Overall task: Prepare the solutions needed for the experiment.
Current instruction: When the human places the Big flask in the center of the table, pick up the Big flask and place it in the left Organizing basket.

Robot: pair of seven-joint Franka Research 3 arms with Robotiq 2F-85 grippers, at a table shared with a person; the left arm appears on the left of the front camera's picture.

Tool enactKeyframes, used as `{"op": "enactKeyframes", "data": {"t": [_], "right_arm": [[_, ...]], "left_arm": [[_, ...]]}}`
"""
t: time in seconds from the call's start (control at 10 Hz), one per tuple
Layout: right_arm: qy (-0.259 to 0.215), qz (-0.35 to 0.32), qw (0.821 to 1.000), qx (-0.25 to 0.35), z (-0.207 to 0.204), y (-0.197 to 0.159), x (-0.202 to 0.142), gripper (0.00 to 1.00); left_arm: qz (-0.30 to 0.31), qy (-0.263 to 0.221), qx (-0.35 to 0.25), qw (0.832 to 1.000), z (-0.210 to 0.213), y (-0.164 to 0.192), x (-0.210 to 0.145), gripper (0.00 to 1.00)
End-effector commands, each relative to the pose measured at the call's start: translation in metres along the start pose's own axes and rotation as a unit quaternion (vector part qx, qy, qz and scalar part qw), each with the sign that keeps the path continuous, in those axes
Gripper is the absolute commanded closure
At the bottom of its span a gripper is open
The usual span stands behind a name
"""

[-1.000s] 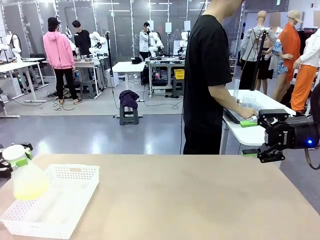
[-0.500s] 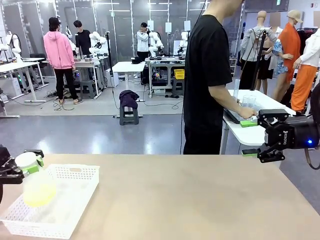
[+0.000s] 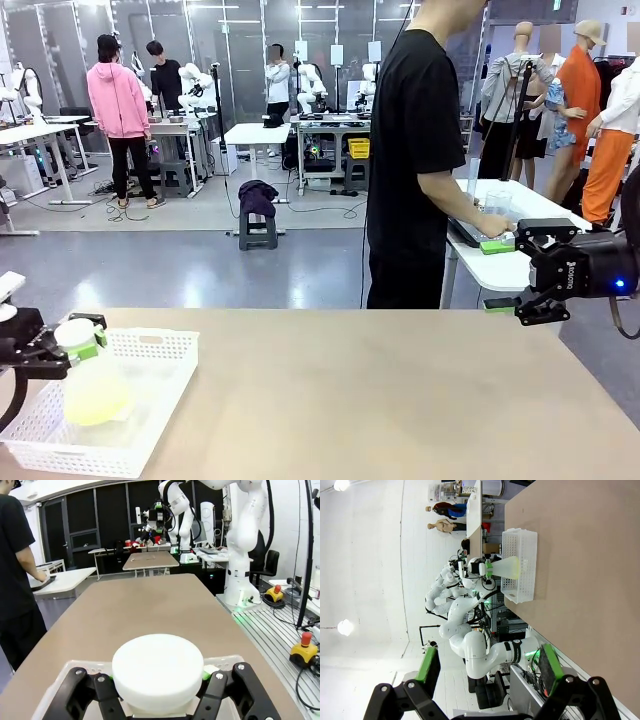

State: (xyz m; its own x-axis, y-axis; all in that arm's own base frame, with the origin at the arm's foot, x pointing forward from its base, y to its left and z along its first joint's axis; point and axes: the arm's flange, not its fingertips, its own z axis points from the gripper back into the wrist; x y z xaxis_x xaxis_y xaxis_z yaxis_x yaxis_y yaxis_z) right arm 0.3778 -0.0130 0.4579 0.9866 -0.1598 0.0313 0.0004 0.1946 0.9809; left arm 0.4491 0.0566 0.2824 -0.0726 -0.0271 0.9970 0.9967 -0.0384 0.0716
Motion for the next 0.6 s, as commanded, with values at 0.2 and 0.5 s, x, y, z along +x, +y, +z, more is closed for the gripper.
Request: {"op": "enactKeyframes", "data": {"t": [0.2, 0.5], "right_arm": [[0.002, 0.002, 1.000, 0.001, 0.0014, 0.0016, 0.0003, 0.00], [0.002, 0.002, 1.000, 0.001, 0.0014, 0.0016, 0.0003, 0.00]], "left_arm": [[-0.025, 0.015, -0.018, 0.999, -0.0107, 0.0114, -0.0163, 1.00], [-0.010, 0.026, -0.018, 0.999, -0.0144, 0.0058, -0.0153, 0.61]]}}
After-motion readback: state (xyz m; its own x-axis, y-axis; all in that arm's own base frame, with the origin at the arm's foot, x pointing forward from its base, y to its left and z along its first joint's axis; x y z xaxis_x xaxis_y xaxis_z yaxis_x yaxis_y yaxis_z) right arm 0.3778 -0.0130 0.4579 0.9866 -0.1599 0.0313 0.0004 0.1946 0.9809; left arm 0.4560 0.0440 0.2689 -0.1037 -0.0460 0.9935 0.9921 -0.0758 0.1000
